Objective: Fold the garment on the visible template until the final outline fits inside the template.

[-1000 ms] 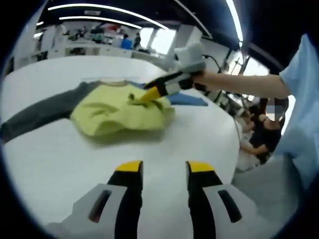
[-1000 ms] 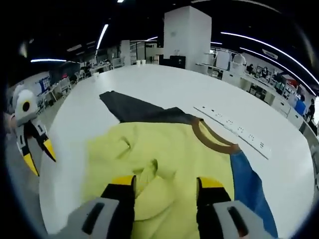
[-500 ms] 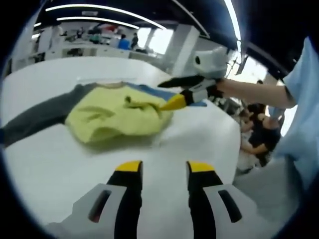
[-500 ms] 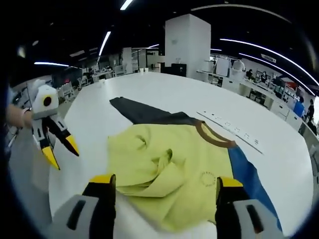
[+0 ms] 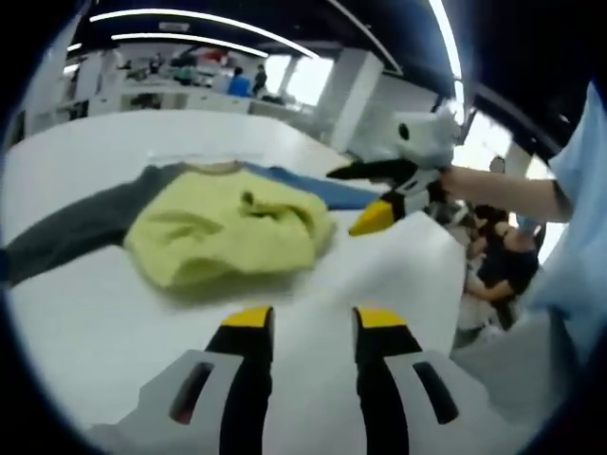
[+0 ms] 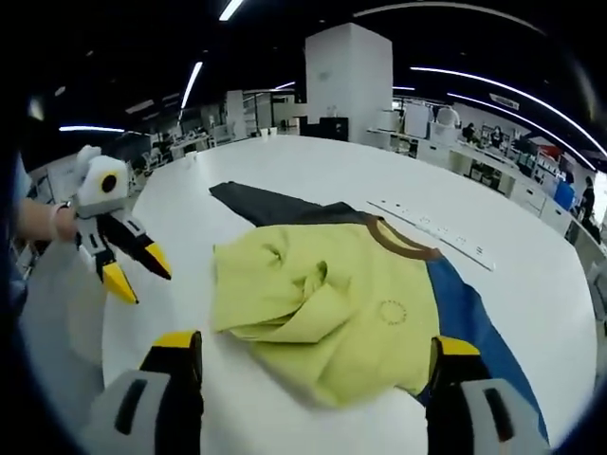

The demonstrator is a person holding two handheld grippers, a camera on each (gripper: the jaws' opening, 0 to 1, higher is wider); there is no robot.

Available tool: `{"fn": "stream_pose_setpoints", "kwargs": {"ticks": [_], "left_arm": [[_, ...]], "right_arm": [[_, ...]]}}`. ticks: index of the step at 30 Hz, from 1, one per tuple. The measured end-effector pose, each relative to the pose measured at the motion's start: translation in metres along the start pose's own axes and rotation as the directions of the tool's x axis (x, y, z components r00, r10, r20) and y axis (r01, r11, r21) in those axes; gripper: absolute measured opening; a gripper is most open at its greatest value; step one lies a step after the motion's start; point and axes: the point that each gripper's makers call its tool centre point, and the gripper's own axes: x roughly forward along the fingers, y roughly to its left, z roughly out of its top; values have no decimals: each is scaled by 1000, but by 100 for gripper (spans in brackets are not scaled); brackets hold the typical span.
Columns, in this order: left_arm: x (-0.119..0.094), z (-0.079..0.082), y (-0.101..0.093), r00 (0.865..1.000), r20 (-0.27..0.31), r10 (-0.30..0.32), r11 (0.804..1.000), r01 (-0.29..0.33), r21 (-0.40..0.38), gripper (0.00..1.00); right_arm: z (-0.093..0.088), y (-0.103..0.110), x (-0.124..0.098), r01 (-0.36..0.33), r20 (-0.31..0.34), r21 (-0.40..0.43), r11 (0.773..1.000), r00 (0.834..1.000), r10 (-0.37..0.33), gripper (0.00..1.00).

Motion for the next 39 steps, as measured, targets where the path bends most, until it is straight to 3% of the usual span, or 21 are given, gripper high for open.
{"fn": "stream_pose_setpoints", "kwargs": {"ticks": [5, 10, 12, 21, 27, 30, 39], "left_arm": [[12, 4, 1, 1000, 3, 6, 999, -5, -31, 30], [28, -4, 5, 1000, -21, -4, 994, 1, -105, 29], [33, 2, -3, 999, 15, -36, 987, 38, -159, 28], [60, -1, 0, 1000, 20, -9, 977, 13, -213, 24], [67, -6, 1, 1000, 13, 12, 967, -8, -255, 23], [72, -1, 6, 999, 36, 29, 954, -17, -300, 20], [70, 6, 13, 996, 68, 59, 944, -34, -327, 15]], "right_arm": [[-3, 2, -1, 2, -3, 17, 1000, 1000, -2, 100], [-8, 3, -4, 12, -7, 11, 1000, 1000, -12, 100], [-9, 6, -6, 15, -4, 23, 1000, 1000, -15, 100], [-20, 17, -10, 10, 4, 61, 998, 1000, -11, 98], [-23, 28, -9, 6, 16, 71, 997, 1000, -7, 97], [-26, 32, -11, 10, 13, 66, 998, 1000, -10, 95], [-30, 31, -12, 12, 17, 89, 996, 1000, -14, 92]]}}
